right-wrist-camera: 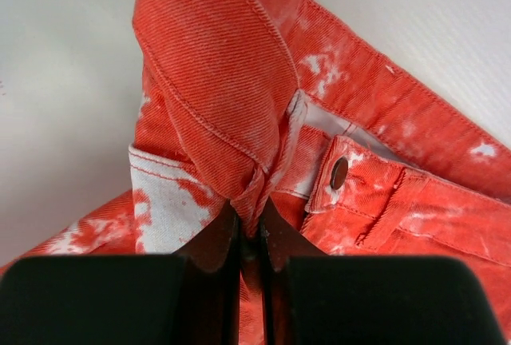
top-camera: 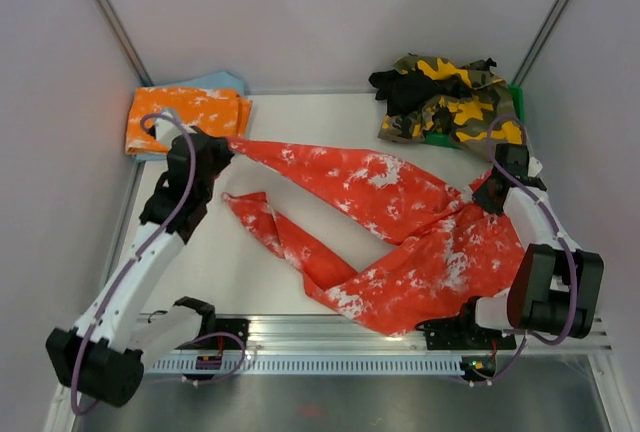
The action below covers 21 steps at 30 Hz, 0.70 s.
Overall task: Fold and stack the trousers
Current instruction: Flatten the trousers out
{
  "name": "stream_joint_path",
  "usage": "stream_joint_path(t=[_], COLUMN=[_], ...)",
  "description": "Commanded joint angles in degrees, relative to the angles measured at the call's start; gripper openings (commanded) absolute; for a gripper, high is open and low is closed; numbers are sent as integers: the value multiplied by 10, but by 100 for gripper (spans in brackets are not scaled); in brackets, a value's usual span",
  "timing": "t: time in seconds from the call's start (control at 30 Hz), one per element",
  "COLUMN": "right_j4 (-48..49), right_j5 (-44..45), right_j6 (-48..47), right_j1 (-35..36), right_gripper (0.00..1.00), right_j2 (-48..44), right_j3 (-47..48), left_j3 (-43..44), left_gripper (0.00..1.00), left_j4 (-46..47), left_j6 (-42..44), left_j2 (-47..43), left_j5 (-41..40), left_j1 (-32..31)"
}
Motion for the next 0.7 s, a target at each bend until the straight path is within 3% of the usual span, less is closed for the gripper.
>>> stream_joint_path(t=[0.0,0.17,0.27,0.3,0.33,0.37,0.4,0.43,0.47,0.5,0.53,0.67], right_j4=[39,62,66,63,59,49,41,33,16,8,4,-29], right_j5=[-13,-55,-33,-20,-13,-10,-15,-24,-54,-68,-81,-90], right_j6=[-12,-20,-23,-24,-22,-22,-23,-28,-33,-39,-44,-53], right_j1=[-9,-9,-9,-10,-10,-11,-12,-12,-12,-12,-12,-12], right_gripper=[6,5,5,7,9,14,19,28,35,43,58,89], right_j2=[16,53,63,64,68,70,72,70,66,61,45,5], right_j3=[25,34,41,42,46,57,66,76,98,107,119,174], left_j3=[-73,-164,-209,-219,-225,-230,-227,-214,-204,-192,-178,-110], left_gripper=[2,2,3,23,32,61,82,95,100,100,100,100], left_j4=[-92,-174,-167,-157,-149,-149,-153,-156,-159,-179,-197,-282], left_j6=[-89,-185,-193,-183,-170,-151,-144,-123,-111,-102,-107,-159], left_j2=[-57,-123,-167,-177,-185,-198,-204,-206,-210,-208,-205,-159], left_j5=[-127,-153,-136,-120,-111,-102,-99,-93,-86,-77,-77,-83], left_j1=[7,7,7,6,7,6,7,7,7,7,6,36])
